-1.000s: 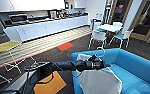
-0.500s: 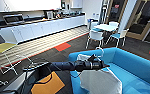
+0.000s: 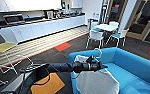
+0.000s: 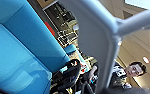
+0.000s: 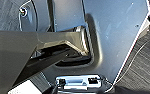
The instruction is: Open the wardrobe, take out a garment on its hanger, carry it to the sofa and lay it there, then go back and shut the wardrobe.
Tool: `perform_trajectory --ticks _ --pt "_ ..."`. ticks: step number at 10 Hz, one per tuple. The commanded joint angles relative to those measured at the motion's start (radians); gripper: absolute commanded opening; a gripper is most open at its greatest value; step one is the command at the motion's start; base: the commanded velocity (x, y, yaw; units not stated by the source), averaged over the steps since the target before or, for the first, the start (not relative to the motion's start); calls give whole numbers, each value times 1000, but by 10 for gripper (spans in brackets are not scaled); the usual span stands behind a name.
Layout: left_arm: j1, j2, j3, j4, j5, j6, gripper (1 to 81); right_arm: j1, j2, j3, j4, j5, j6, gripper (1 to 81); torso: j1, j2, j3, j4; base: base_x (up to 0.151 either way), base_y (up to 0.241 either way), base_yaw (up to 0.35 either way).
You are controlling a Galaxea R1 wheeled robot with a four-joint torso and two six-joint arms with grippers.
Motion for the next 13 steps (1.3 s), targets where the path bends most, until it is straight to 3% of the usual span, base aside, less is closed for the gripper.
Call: perform_trajectory --ticks 1,4,11,13 --pt "-182 17 43 22 -41 10 10 13 7 8 -8 -60 -6 811 0 0 0 0 0 0 0" --pt "-182 19 43 24 -40 10 10 13 7 7 -8 -60 -6 811 0 0 0 0 25 0 0" --pt "-182 29 43 25 -34 12 10 10 7 7 -8 -60 -6 811 -1 0 0 0 107 0 0" --pt "-182 31 43 25 -34 12 10 10 7 8 -8 -60 -6 811 -1 0 -59 0 114 0 0"
